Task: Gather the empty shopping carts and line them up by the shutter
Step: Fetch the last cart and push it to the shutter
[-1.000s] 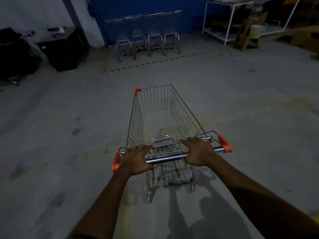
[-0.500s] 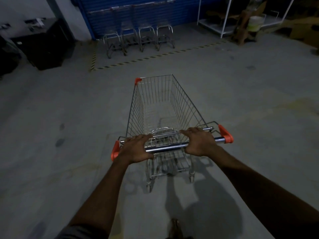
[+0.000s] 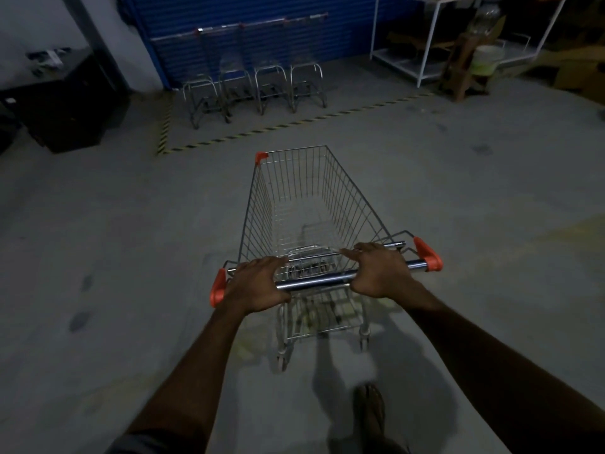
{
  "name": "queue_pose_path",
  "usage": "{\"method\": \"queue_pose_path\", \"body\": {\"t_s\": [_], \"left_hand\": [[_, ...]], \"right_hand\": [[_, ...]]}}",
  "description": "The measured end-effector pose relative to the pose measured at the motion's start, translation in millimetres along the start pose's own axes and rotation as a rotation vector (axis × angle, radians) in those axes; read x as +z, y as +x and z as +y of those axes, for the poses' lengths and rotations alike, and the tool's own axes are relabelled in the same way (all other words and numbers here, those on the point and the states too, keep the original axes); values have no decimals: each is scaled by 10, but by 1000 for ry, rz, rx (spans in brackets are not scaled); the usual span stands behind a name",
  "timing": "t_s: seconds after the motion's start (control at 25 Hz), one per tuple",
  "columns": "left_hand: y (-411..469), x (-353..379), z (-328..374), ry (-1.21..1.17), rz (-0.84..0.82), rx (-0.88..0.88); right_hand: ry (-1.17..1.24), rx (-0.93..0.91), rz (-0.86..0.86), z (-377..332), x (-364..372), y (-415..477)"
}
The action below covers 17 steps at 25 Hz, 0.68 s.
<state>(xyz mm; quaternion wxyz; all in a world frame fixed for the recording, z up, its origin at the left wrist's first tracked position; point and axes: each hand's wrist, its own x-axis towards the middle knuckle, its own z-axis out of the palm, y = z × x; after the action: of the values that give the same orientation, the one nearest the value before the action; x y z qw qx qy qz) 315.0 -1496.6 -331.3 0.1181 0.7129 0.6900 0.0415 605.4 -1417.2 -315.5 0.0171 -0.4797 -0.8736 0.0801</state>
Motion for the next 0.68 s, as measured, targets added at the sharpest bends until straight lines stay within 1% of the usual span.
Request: {"method": "queue_pose_path", "body": {"t_s": [0.12, 0.2, 0.28, 0.4, 0.52, 0.68], "left_hand": [[701, -73, -40, 80, 109, 40], [1110, -98, -61, 140, 192, 65], [1536, -137, -62, 182, 241, 74], [2120, -212, -62, 208, 251, 66], [2707, -274, -122, 222, 252, 49], [3551, -409, -330, 210, 280, 77]], "right_hand": [[-29, -6, 47, 387, -26, 692], [-2, -36, 79, 611, -37, 1111], [-13, -63, 128, 838, -79, 1529], [-72, -48, 171, 1059, -168, 2072], [-113, -11, 165, 1317, -204, 2655], [-152, -13, 86, 1636, -302, 3528]]}}
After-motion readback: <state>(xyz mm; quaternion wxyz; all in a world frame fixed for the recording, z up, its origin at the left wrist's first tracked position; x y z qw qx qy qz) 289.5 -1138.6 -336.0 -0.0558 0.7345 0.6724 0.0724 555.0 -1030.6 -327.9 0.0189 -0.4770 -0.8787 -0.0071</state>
